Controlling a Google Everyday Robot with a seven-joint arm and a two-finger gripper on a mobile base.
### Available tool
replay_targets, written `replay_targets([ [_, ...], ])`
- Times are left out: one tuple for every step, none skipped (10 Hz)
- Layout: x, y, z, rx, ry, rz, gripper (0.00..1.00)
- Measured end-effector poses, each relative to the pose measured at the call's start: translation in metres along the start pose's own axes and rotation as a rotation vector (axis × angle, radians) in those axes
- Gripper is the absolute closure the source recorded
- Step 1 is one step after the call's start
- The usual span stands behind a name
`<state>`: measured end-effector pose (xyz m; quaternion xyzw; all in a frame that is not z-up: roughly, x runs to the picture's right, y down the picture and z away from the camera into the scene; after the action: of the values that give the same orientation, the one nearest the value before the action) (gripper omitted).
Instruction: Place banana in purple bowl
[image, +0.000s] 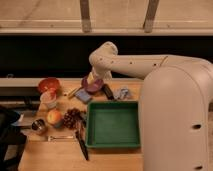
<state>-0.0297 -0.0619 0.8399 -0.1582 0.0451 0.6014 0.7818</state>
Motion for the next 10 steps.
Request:
replay_targets([
  [-0.013,0.022,0.003,-0.017,-0.018,-0.035,0.21],
  [-0.024,0.041,0.006,-0.032,-0.030,-0.065,0.21],
  [-0.038,0.071,0.011,-0.058,-0.045,-0.112,0.21],
  [-0.048,0.093,0.015,-0.080,-0.053,-0.146,0.21],
  [-0.055,0.111,0.017,-0.104,-0.059,-0.174,0.21],
  [-0.060,0.131,0.020,-0.138,-0.062,-0.213,0.21],
  [-0.063,0.148,0.020,-0.169,-0.065,-0.240,0.21],
  [-0.064,0.149,0.020,-0.170,-0.066,-0.242,0.21],
  [-0.063,0.147,0.021,-0.169,-0.065,-0.240,0.21],
  [-0.063,0.146,0.020,-0.167,-0.065,-0.240,0.21],
])
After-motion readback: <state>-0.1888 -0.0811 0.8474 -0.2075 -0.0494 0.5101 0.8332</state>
